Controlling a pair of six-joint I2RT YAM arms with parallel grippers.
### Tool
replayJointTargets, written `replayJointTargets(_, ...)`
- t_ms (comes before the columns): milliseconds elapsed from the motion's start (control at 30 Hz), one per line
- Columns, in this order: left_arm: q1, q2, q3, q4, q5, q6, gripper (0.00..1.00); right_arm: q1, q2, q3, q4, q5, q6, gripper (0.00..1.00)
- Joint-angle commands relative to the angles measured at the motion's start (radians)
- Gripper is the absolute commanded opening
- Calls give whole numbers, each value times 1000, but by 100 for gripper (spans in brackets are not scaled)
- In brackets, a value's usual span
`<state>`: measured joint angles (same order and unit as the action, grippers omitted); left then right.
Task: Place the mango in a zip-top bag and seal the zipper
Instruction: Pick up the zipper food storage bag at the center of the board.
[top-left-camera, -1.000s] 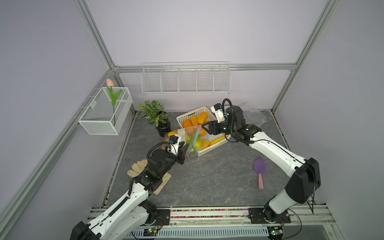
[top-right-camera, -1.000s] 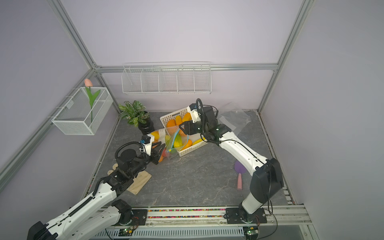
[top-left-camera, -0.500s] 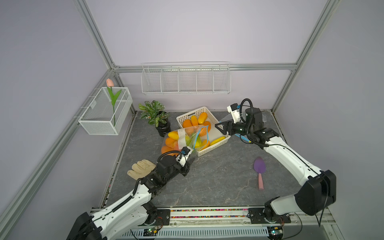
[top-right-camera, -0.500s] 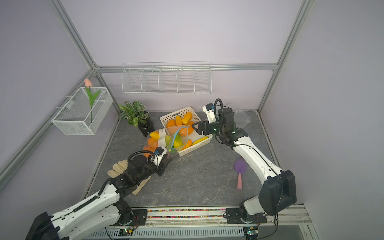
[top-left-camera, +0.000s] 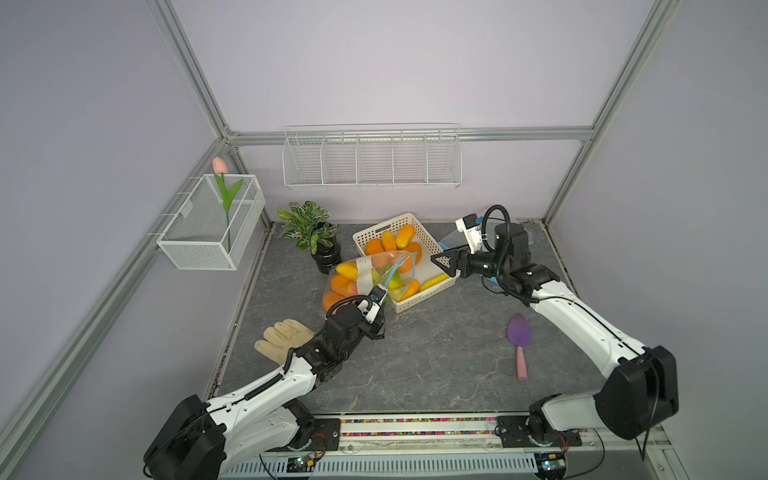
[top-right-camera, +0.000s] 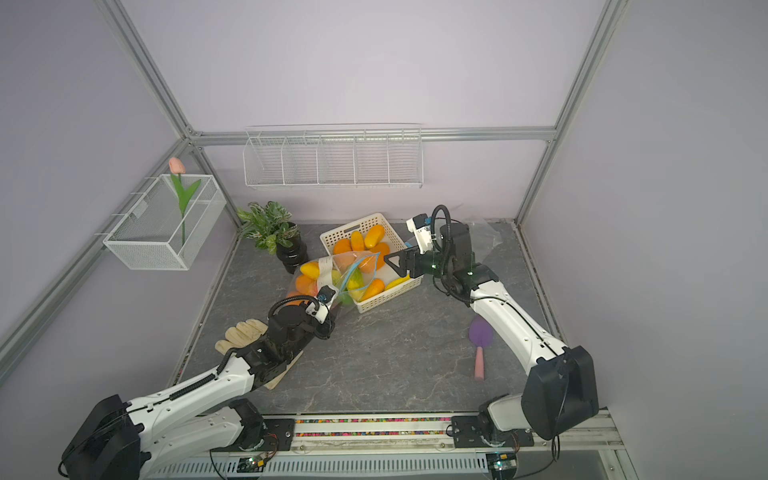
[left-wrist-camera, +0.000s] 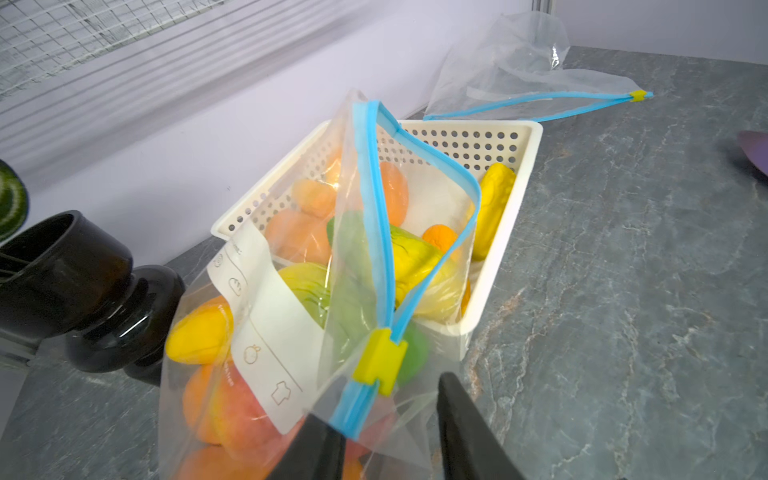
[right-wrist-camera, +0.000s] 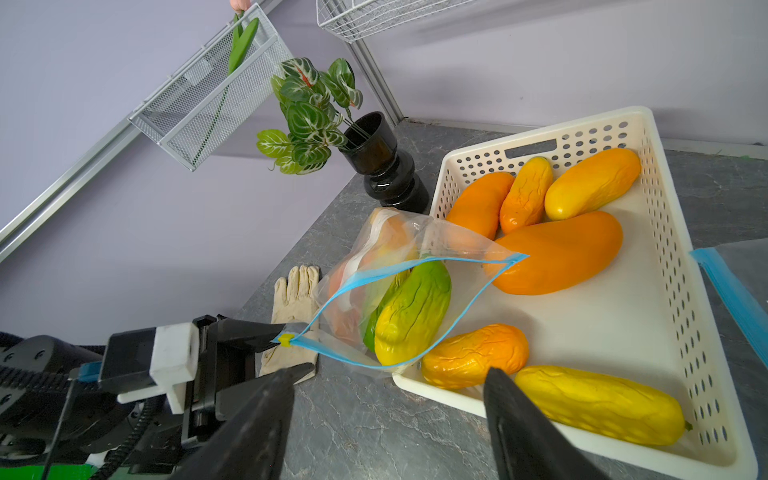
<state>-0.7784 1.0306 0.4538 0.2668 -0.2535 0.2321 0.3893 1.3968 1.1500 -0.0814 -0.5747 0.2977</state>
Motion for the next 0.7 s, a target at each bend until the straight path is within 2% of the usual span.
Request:
replayJointTargets(0,-1,-11,9,68,-63,32,38,-10,-26,-19,34,-30,-23,75)
replayJointTargets(133,-1,-91,-28,70,-101,24,39,-11,-27,-25,37,-37,-24,75)
replayJointTargets(333,1,-118,-30,-2,-59,8,39,-12,-19,-29,52,-51,-19,75)
replayJointTargets(667,2,-26,-1,-23,-4,12,40,-14,-21,-36,63,-76,-28,76)
